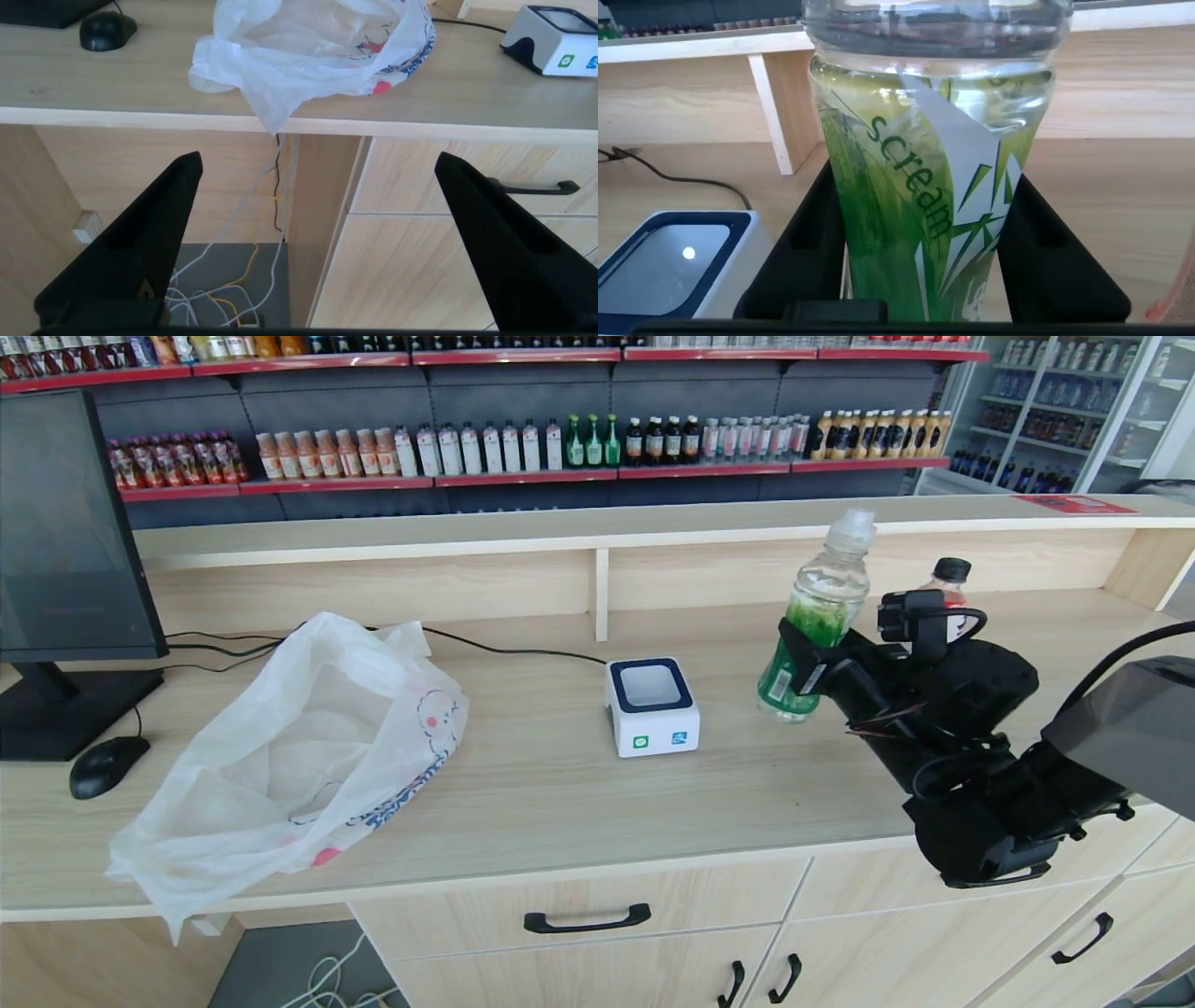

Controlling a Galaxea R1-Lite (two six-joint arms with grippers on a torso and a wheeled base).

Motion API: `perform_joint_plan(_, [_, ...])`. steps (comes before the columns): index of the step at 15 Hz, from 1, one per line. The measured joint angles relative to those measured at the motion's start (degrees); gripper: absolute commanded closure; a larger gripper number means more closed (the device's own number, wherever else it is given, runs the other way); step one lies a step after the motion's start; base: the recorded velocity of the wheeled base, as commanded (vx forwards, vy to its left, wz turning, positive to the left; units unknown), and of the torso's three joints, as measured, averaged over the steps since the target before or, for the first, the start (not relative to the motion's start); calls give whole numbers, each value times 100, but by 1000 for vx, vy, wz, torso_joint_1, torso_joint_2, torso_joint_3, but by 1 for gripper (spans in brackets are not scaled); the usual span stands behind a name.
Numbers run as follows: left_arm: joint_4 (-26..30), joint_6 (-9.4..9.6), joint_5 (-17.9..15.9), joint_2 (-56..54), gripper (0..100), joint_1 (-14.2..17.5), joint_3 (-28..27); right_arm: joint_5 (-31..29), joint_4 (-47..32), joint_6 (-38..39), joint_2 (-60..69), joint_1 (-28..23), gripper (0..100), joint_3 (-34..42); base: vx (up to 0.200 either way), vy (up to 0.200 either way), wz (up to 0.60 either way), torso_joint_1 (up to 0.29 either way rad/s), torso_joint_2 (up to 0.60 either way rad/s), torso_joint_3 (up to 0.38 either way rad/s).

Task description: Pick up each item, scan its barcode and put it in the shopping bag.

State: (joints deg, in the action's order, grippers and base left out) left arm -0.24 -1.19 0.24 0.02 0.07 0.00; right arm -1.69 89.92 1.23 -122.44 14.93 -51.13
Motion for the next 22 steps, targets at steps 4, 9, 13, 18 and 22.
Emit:
perform_joint_plan(4, [0,0,-2,0,0,2,0,2,5,-4,516,80,100,455,0,0,0,0,0,0])
perform_joint_plan(9, [-2,-2,-2,0,0,0,0,11,2,-94,1619,846,100,1477,0,0,0,0,0,0])
perform_joint_plan(13, [0,0,-2,0,0,0,0,-5,7,-301,2428,1519,100,1998,0,0,0,0,0,0])
perform_joint_plan(18, [2,-2,-2,0,0,-2,0,0,5,-315,3116,2085,100,2413,0,0,0,0,0,0])
perform_joint_plan(22, [2,-2,-2,0,0,0,0,4,2,-319,3256,3095,100,2625,0,0,0,0,0,0])
